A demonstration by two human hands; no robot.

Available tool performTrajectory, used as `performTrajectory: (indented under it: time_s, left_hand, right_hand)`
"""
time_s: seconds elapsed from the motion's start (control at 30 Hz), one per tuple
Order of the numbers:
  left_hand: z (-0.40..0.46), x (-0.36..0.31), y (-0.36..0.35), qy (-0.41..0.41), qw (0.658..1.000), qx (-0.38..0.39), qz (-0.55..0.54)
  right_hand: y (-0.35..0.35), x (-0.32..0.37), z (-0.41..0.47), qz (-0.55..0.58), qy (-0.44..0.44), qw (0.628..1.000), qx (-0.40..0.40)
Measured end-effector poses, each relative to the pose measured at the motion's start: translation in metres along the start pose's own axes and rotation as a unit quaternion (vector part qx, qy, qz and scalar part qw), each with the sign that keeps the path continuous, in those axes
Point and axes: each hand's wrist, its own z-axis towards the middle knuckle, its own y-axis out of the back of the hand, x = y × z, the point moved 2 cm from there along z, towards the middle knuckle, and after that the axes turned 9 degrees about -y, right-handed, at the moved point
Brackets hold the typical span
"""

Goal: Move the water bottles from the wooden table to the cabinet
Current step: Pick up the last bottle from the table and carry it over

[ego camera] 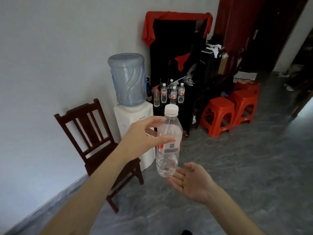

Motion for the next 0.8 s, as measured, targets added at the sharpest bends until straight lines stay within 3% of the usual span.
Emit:
performTrajectory:
  time_s: [0.47, 0.8]
  left_hand:
    - [0.253, 0.085, -0.024, -0.002, 0.998, -0.017, 0.066]
    - [0.366, 0.164, -0.033, 0.034, 0.997, -0.037, 0.065]
  right_hand:
    - [0.023, 0.253, 0.114, -0.018, 0.014, 1.000, 0.000]
    - [0.034, 0.365, 0.193, -0.034, -0.017, 0.999, -0.010]
